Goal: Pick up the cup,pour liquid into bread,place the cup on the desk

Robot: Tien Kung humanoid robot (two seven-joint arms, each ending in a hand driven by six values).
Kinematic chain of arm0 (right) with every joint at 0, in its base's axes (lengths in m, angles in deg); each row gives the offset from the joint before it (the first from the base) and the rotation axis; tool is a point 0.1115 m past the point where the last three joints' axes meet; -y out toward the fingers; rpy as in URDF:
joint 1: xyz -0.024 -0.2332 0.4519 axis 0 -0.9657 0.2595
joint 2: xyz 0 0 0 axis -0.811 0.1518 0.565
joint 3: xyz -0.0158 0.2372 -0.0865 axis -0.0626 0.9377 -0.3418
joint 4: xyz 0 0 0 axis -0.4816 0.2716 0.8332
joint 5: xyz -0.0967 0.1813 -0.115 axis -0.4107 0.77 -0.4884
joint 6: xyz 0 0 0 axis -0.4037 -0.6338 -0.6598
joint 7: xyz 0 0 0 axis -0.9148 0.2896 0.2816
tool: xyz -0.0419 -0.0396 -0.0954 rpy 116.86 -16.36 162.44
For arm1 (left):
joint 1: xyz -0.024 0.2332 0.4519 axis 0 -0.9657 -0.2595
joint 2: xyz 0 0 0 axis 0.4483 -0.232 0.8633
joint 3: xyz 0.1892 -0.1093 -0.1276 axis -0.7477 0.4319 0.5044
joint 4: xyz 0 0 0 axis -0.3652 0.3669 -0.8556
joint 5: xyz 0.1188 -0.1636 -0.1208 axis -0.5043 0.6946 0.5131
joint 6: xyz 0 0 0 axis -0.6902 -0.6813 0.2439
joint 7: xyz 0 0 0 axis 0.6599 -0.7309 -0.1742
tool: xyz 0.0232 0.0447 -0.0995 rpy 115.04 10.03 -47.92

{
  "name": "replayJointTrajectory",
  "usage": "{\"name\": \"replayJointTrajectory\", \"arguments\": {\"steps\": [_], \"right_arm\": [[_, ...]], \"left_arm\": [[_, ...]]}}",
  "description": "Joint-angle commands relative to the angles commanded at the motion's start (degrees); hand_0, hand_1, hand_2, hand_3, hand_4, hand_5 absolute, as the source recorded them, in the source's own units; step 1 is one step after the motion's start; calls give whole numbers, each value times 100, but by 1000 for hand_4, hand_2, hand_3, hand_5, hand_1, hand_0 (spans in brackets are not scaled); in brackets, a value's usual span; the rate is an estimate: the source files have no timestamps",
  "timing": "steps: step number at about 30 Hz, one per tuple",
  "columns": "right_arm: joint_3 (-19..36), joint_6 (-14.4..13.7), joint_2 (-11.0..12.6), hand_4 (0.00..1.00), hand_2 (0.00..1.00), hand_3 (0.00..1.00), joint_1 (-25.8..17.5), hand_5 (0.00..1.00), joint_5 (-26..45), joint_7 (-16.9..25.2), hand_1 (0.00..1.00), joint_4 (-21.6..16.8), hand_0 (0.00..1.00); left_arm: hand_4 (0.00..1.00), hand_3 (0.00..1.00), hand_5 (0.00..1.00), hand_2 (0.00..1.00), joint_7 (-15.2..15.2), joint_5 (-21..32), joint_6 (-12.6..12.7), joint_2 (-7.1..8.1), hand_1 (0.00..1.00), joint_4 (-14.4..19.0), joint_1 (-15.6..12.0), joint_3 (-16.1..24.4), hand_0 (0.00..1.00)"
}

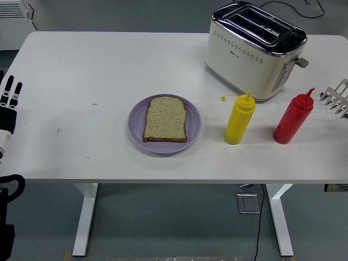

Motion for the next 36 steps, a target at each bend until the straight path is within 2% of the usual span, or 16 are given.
{"name": "replayJointTrajectory", "arguments": {"steps": [36], "right_arm": [[-28, 38, -8, 455, 718, 747, 0, 388, -8, -39, 694, 5, 748]], "left_arm": [[514, 705, 998, 744, -5, 10, 8, -15, 743, -6, 18, 30, 788]]}}
